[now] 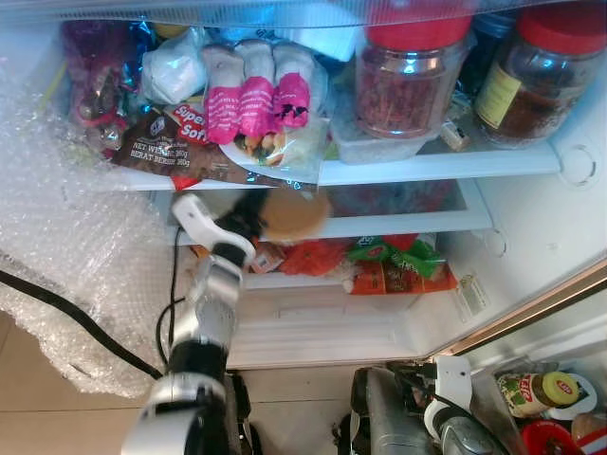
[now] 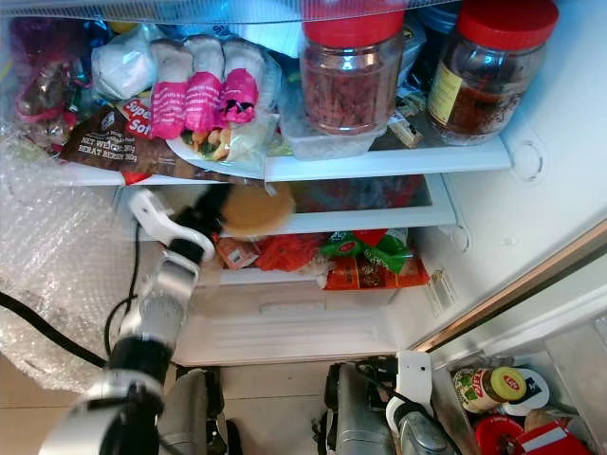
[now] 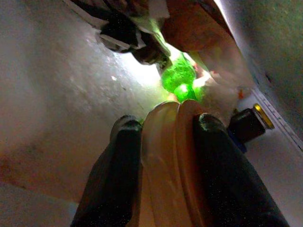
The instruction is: Restocking fridge
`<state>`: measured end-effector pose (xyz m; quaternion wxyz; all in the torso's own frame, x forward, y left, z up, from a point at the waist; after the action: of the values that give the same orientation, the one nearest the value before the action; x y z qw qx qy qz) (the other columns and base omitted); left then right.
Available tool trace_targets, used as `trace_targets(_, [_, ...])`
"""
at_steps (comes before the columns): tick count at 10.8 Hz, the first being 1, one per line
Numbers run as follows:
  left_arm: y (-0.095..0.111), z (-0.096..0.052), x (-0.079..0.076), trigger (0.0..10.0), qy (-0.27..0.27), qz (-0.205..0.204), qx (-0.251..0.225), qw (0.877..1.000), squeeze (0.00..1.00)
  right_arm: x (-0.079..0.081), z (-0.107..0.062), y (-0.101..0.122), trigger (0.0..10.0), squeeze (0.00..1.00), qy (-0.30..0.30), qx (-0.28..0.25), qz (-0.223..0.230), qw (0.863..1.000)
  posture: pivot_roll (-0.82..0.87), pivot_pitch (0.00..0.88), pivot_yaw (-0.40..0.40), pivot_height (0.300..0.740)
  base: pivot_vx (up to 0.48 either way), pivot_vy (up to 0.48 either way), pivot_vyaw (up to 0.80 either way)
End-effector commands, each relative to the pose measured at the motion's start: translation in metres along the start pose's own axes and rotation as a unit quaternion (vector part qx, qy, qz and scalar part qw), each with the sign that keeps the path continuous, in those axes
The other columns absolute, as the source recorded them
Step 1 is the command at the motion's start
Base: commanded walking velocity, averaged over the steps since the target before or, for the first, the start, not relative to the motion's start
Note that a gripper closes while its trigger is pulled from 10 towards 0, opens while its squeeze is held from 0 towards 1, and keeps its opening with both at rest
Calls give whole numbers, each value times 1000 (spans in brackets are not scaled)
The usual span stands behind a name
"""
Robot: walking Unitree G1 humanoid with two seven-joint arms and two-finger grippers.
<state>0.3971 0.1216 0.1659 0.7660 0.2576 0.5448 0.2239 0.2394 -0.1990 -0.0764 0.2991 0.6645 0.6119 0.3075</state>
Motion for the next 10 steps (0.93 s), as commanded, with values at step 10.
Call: trace_targets(10, [-13,2,6,10000,13,-39,6,999,314,2,-18,-58,10000,0,0,108,-2,994,-76,233,38,606,0,0,0])
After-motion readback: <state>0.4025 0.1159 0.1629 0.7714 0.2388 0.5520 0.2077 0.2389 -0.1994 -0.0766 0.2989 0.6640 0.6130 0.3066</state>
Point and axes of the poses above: a point about 5 cm out from each wrist's last joint towards the gripper, its own z axis pointing out of the wrist towards the gripper, its own y axis along the axis of the wrist's last joint, x = y × z, the point moved 3 cm from there along z, pointing out of the wrist towards the gripper, and after that the axes turned 2 degrees about -z, right-handed, at the moved point
